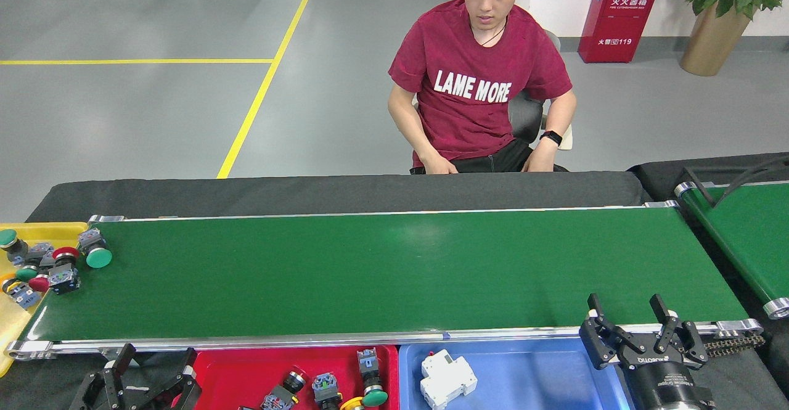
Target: Pick switch part from conveyor to tray
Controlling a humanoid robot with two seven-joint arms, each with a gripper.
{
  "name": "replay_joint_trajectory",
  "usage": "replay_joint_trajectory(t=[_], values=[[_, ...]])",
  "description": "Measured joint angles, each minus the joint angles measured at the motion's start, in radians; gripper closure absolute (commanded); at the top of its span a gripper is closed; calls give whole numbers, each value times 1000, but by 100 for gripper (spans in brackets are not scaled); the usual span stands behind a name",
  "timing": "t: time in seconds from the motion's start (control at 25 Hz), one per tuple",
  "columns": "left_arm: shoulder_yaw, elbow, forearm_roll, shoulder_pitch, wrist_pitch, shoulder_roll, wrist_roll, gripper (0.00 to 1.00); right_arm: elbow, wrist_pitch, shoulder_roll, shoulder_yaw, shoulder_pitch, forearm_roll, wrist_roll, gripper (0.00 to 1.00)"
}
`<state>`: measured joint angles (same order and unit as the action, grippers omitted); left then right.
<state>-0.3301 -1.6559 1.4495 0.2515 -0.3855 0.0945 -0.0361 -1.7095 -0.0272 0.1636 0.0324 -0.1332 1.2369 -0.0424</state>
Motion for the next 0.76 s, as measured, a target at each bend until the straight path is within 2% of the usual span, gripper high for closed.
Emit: replay_joint_trajectory(t=[0.24,0.76], values=[[-1,0,0,-2,35,0,-1,0,-42,21,-2,-1,-73,0,-3,2],[-1,0,0,-2,37,0,-1,0,-44,49,-24,-1,-76,0,-3,2]])
